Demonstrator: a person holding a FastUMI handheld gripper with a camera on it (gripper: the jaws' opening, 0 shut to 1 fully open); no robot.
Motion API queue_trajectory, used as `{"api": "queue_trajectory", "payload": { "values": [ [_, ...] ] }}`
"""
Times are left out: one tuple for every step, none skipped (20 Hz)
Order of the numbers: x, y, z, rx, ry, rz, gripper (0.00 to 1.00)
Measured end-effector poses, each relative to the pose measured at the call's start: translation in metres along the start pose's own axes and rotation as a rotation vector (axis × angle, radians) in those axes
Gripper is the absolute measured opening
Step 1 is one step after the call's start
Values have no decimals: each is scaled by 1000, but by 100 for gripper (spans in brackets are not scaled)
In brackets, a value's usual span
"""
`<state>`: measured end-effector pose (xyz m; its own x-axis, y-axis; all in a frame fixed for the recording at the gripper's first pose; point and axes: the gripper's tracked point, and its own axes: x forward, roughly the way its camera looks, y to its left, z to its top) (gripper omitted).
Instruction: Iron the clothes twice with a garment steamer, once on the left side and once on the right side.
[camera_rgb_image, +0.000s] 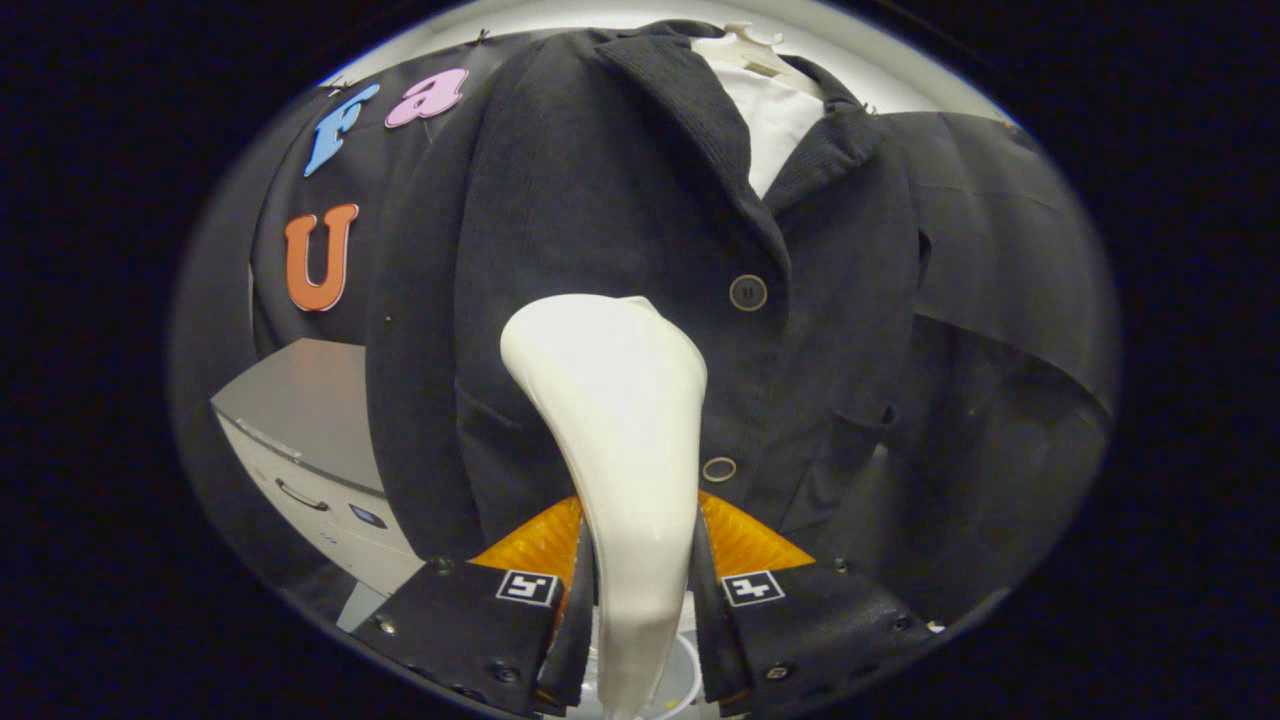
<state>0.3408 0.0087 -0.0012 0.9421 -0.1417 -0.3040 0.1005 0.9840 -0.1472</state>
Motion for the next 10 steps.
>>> {"api": "queue_trajectory", "payload": {
  "values": [
    [2,1,-7,4,7,3,46],
    [2,2,-22,5,17,7,46],
    [0,2,-32,7,27,8,46],
    [1,3,-38,7,35,8,46],
    [3,5,-45,2,42,8,46],
    [5,6,-51,-10,50,4,46],
    [5,8,-57,-17,57,0,46],
    [7,9,-64,-21,66,-5,46],
    [9,10,-71,-22,79,-8,46],
    [10,12,-81,-24,97,-12,46]
  ]
}}
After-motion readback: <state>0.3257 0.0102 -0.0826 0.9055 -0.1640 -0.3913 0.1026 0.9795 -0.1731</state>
